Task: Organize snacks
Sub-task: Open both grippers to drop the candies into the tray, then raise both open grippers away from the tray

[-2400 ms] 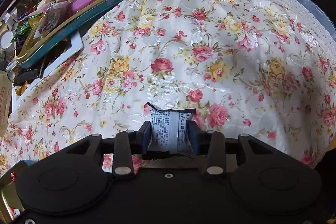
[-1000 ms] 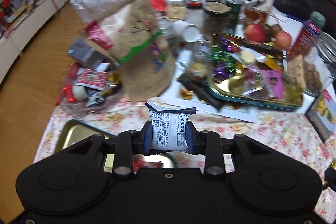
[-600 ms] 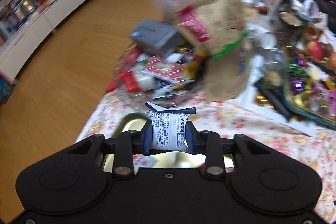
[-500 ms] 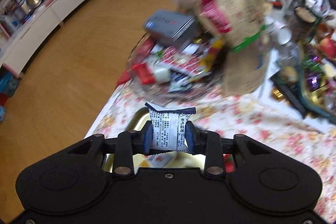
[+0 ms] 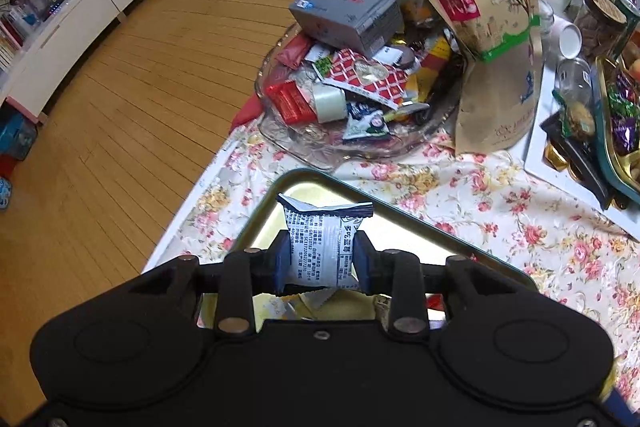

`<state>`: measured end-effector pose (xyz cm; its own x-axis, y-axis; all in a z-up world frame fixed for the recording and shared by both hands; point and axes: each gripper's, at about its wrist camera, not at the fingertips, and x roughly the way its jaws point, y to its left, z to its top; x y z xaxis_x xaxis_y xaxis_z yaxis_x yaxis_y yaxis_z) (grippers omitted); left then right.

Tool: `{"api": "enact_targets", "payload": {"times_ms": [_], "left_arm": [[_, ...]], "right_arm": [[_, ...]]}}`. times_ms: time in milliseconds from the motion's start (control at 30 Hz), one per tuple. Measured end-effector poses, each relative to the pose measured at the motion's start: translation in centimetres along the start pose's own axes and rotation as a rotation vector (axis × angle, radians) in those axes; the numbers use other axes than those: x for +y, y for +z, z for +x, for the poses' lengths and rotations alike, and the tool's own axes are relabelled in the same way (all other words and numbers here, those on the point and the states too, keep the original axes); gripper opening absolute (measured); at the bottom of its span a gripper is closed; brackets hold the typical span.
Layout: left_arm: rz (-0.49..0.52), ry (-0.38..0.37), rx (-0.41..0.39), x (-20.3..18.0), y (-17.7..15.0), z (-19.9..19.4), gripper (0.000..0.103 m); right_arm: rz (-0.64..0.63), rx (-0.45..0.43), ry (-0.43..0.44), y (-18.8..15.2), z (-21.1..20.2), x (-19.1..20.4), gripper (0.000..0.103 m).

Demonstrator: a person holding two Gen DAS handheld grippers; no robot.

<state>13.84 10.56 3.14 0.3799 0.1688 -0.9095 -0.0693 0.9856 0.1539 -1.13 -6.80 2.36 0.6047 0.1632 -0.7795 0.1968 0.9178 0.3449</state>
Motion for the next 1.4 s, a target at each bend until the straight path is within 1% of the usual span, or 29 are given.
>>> {"api": "enact_targets", "payload": {"times_ms": [133, 267, 467, 600, 700, 800, 867, 1000, 1267, 1300, 1367, 1400], "left_arm": [[0.013, -0.044, 0.003, -0.9, -0.2, 0.0, 0.043], [0.013, -0.044, -0.019, -1.9, -0.1, -0.3, 0.045], [-0.011, -0.067, 0.006, -2.6, 0.3, 0.0, 0.045], [-0.041, -0.037, 0.037, -2.3, 0.5, 0.8, 0.045], [-0.092, -0.024, 0.067, -1.3, 0.6, 1.3, 0.045], [-0.125, -0.004, 0.076, -0.3, 0.5, 1.6, 0.045], [-0.133, 0.007, 0.078, 0.2, 0.5, 1.7, 0.045], [-0.144, 0.008, 0.089, 1.0, 0.4, 2.0, 0.045], [-0.134, 0.011, 0.085, 1.2, 0.1, 1.8, 0.045], [-0.131, 0.010, 0.084, 1.2, 0.1, 1.8, 0.045], [-0.126, 0.007, 0.085, 1.1, 0.0, 1.7, 0.045], [-0.120, 0.005, 0.086, 1.0, 0.0, 1.7, 0.045]], "right_arm": [[-0.045, 0.013, 0.064, -0.8, -0.1, 1.7, 0.022], [-0.113, 0.004, 0.090, -1.5, -0.3, 2.9, 0.022], [-0.133, 0.010, 0.148, -1.8, -1.2, 3.4, 0.022], [-0.140, 0.006, 0.157, -1.7, -1.2, 3.7, 0.023], [-0.151, 0.012, 0.152, -1.6, -0.6, 3.9, 0.023], [-0.169, 0.016, 0.155, -1.7, -0.3, 4.2, 0.023], [-0.180, 0.020, 0.165, -1.8, -0.2, 4.5, 0.023], [-0.204, 0.020, 0.186, -2.0, -0.3, 5.2, 0.023], [-0.235, 0.009, 0.214, -2.0, 0.0, 5.8, 0.025], [-0.234, 0.003, 0.220, -1.9, 0.0, 5.8, 0.026], [-0.234, -0.010, 0.228, -1.8, -0.1, 5.8, 0.036], [-0.233, -0.017, 0.235, -1.8, -0.2, 5.9, 0.038]]}}
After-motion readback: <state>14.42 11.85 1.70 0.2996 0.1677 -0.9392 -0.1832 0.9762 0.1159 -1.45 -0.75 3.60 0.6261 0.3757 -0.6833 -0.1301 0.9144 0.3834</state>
